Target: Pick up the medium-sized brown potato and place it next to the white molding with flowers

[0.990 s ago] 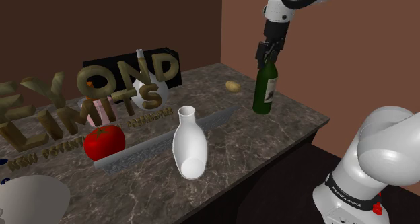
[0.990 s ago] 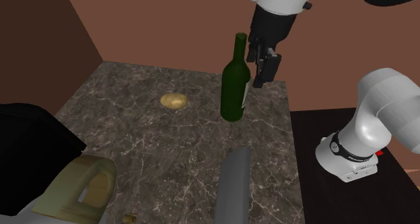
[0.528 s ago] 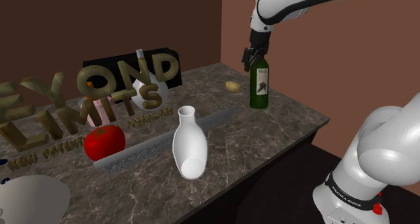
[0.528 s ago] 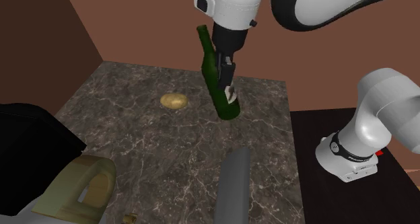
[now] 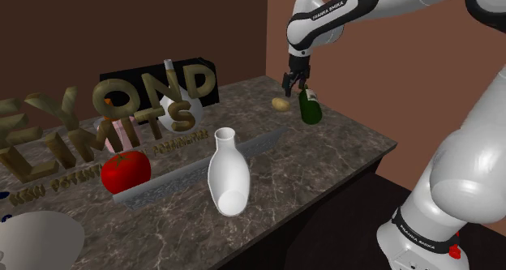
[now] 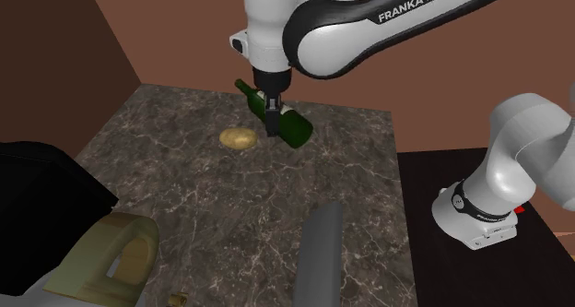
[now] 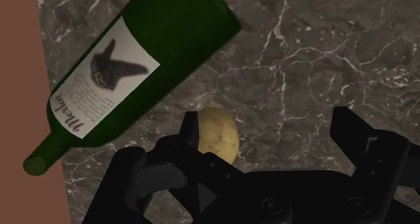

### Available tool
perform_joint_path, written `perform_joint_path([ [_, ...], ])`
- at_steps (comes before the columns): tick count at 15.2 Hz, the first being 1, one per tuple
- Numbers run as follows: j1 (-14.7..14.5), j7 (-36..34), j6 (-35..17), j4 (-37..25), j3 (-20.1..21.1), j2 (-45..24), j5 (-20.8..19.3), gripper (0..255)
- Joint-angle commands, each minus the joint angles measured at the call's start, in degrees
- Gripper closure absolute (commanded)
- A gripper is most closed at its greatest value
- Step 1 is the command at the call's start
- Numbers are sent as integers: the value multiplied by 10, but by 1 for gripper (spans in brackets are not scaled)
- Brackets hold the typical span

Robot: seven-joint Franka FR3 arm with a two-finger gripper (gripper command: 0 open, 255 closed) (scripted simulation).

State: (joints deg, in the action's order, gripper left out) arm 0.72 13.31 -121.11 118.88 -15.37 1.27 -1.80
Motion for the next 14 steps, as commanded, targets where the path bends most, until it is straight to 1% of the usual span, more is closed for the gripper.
perform_joint_path([
  [1,4,16,-15,-26,-5,-45,14,0],
  [8,32,65,-35,-153,-4,-206,67,0],
  [9,34,66,-35,-161,-3,-214,69,0],
  [14,37,71,-66,-149,0,-233,76,0],
])
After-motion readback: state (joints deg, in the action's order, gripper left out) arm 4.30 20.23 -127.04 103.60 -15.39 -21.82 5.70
